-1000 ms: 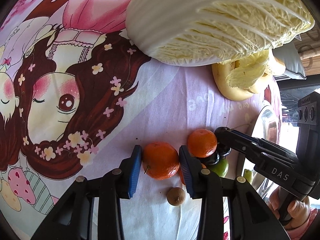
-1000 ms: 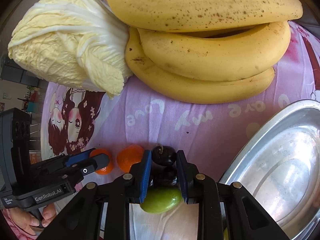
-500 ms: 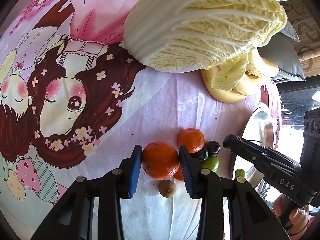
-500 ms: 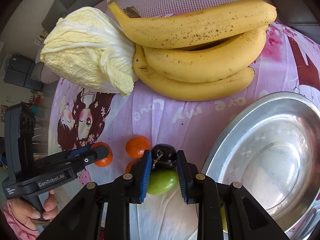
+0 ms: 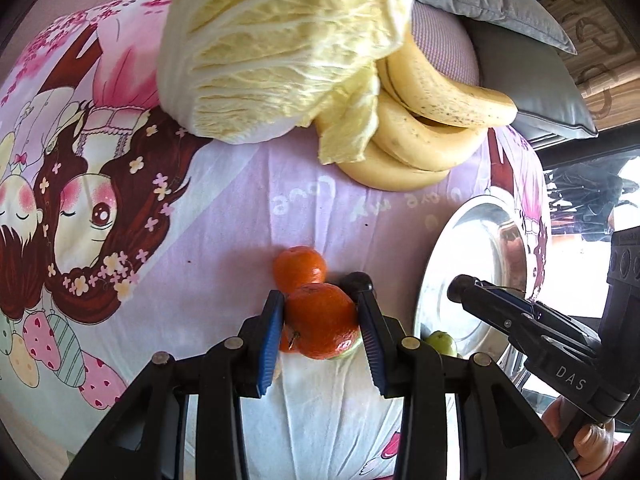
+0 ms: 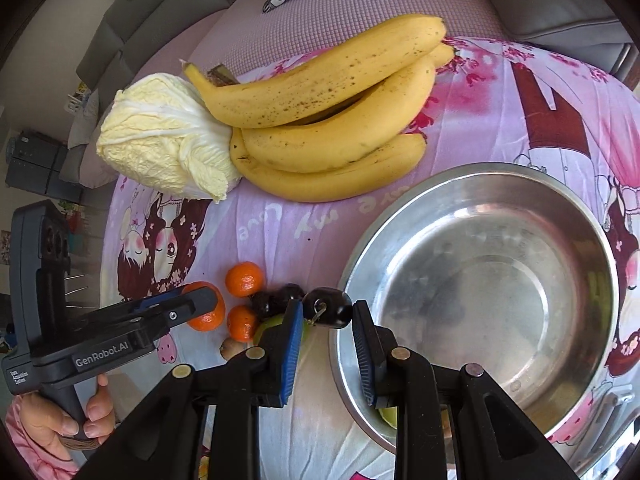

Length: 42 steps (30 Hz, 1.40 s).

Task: Organize fruits
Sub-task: 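Carry the mandarin and cherry over the steel bowl and open both tools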

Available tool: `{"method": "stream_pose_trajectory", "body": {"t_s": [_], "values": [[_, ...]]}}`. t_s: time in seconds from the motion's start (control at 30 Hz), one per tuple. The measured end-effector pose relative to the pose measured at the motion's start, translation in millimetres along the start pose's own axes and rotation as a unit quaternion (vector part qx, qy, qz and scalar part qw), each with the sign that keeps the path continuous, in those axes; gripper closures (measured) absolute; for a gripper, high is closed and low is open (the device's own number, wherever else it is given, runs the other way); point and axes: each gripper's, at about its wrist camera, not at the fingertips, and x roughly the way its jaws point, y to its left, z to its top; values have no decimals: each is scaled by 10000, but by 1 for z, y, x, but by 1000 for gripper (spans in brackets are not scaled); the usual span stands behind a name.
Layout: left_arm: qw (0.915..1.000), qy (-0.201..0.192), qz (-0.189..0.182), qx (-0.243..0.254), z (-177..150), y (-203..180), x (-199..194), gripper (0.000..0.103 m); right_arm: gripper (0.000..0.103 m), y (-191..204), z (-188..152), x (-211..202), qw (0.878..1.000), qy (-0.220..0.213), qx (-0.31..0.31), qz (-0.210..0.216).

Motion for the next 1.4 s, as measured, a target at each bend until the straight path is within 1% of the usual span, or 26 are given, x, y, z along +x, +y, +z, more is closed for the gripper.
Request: {"method": "stream_pose_trajectory", "body": {"t_s": [0.1, 0.2, 0.37, 0.53, 0.67, 0.87, 1.0, 1.1, 1.3, 1.33, 1.37, 1.4], "values": [[9998, 16, -29, 171, 0, -23, 7, 64, 76, -20, -3, -9, 9998, -43, 167, -69], [9993, 10, -142, 337, 0, -46, 14, 64, 76, -40, -7, -16, 9993, -102, 334, -95], [9977, 18, -229, 642, -4, -81, 28, 64, 76, -69, -15, -23, 9982, -98, 531, -259], [9960, -21, -296, 849, -6, -107, 41, 64, 76, -94, -22, -26, 9967, -78, 695, -410], [9951, 6, -272, 945, -8, -123, 52, 64, 76, -112, -29, -27, 9954, -15, 816, -509], [9948, 151, -174, 995, -12, -135, 69, 64, 76, -133, -39, -26, 9931, 95, 987, -618], [9950, 313, -158, 939, -15, -135, 81, 64, 75, -139, -43, -23, 9926, 173, 1034, -609], [9942, 368, -185, 992, -17, -139, 82, 64, 75, -139, -44, -22, 9925, 219, 1028, -617], [9940, 311, -183, 1034, -18, -141, 71, 55, 75, -134, -39, -19, 9924, 232, 1010, -665], [9943, 303, -172, 1010, -18, -139, 68, 53, 70, -132, -37, -19, 9923, 226, 1013, -675], [9947, 297, -149, 976, -17, -137, 66, 49, 63, -131, -36, -20, 9922, 210, 1029, -679], [9951, 286, -121, 941, -17, -134, 63, 47, 48, -130, -35, -21, 9922, 205, 1022, -688]]}}
